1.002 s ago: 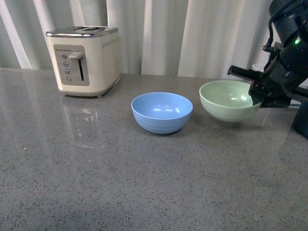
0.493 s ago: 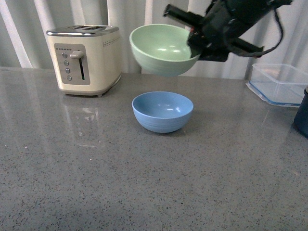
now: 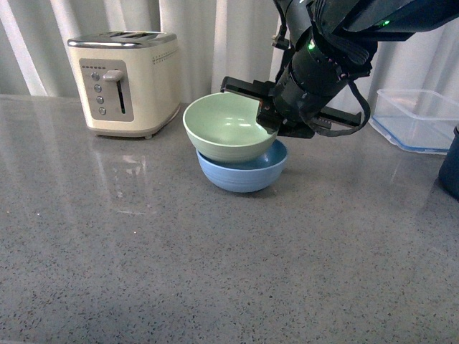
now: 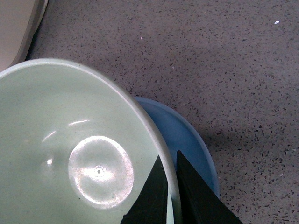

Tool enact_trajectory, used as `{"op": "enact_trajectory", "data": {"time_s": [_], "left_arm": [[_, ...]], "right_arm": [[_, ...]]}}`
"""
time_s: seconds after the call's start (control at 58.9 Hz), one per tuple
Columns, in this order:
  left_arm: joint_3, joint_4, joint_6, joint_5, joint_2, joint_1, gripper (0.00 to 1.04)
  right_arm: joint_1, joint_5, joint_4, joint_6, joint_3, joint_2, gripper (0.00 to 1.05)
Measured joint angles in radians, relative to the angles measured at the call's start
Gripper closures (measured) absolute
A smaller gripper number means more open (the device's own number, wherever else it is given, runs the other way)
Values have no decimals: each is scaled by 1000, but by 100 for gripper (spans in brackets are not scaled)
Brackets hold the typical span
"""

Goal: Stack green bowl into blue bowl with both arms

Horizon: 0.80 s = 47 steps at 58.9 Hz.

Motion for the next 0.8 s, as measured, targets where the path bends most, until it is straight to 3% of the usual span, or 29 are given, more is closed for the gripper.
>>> {"op": "enact_trajectory", "data": {"time_s": [0.102, 0.136, 0.323, 0.577, 0.679, 0.764, 0.798], "left_arm": [[0, 0, 0, 0, 0, 0, 7], [0, 0, 0, 0, 0, 0, 7], [0, 0, 0, 0, 0, 0, 7], [0, 0, 0, 0, 0, 0, 7], [0, 0, 0, -1, 0, 0, 7], [0, 0, 0, 0, 0, 0, 7], [0, 0, 0, 1, 0, 0, 7]], "right_arm": [[0, 9, 11, -1, -27, 0, 103], [0, 9, 16, -2, -39, 0, 99], [-4, -24, 51, -2, -89, -32, 65], [-16, -70, 172, -2, -224, -215, 27], [-27, -66, 562, -63, -473, -404, 8], [-23, 170, 838, -244, -690, -555, 22], [-34, 208, 929, -321, -803, -628, 31]]}}
